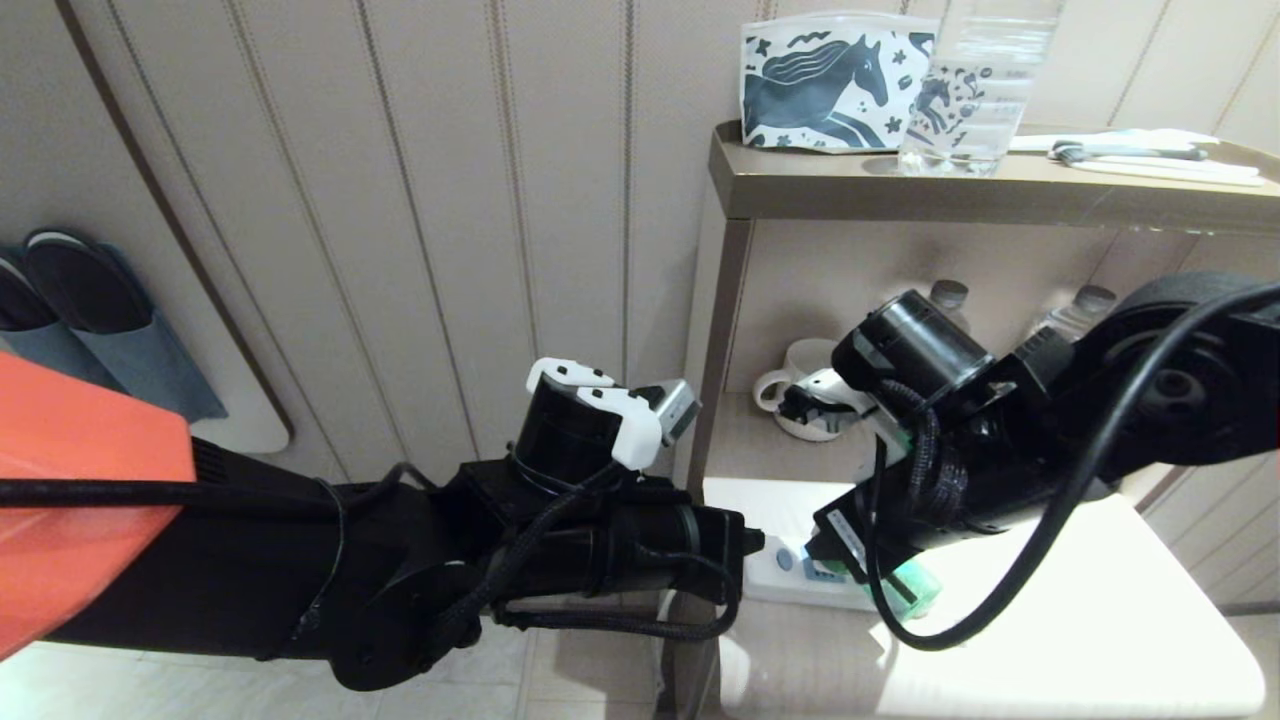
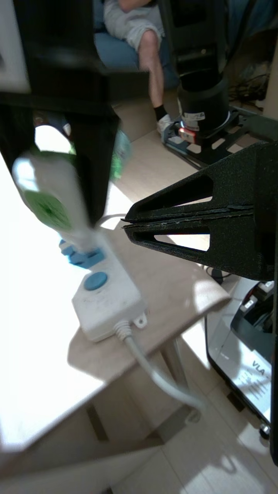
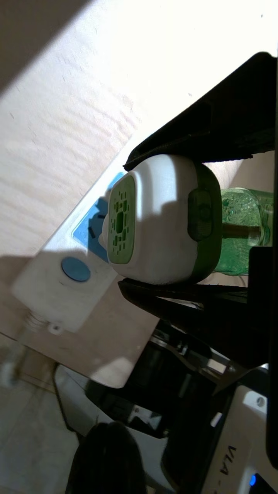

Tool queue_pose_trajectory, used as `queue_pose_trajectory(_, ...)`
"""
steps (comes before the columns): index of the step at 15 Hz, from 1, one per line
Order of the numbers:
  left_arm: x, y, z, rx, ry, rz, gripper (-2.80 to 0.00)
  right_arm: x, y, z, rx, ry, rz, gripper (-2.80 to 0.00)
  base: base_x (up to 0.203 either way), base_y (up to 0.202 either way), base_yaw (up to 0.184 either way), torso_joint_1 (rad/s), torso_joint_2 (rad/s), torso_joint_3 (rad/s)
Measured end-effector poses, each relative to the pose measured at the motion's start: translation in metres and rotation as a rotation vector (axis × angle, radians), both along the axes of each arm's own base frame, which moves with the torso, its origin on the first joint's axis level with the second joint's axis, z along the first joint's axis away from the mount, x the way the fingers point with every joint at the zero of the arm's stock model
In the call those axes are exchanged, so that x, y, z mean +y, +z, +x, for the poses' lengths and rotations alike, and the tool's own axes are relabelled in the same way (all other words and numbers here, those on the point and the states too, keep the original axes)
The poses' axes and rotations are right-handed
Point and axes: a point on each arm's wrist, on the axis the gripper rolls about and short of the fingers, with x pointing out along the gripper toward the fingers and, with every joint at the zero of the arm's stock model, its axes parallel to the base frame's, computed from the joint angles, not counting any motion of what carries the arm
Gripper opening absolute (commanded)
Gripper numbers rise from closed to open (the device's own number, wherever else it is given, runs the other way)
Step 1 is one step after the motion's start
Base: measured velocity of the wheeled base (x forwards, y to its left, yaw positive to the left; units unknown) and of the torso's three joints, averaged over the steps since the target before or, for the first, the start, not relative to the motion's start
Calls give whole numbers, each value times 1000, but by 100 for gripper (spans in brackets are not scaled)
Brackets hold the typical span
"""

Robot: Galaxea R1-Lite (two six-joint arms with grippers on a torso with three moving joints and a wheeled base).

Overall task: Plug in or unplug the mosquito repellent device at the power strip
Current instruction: Hold the socket with your left hand and unplug it with your right hand

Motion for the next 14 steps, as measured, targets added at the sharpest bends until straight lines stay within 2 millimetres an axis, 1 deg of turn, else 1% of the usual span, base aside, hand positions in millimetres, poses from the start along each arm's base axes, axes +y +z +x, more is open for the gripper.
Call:
queue_pose_trajectory(2,5,3,-3,-2,2,-3,-280,-2,8,-3,-26,2,8,-280,0,0,0,0,0,0)
queue_pose_trajectory(7,17,11,-11,-26,55,4,-280,-9,21,-13,-60,-1,27,-280,0,0,0,0,0,0)
queue_pose_trajectory(9,31,15,-17,-43,114,25,-280,-18,26,-22,-70,-16,24,-280,0,0,0,0,0,0)
queue_pose_trajectory(11,59,22,-22,-64,203,53,-280,-32,32,-35,-87,-38,27,-280,0,0,0,0,0,0)
queue_pose_trajectory(12,75,26,-25,-68,241,66,-280,-38,30,-41,-84,-46,24,-280,0,0,0,0,0,0)
queue_pose_trajectory(14,120,36,-31,-92,355,110,-280,-52,25,-56,-73,-69,16,-280,0,0,0,0,0,0)
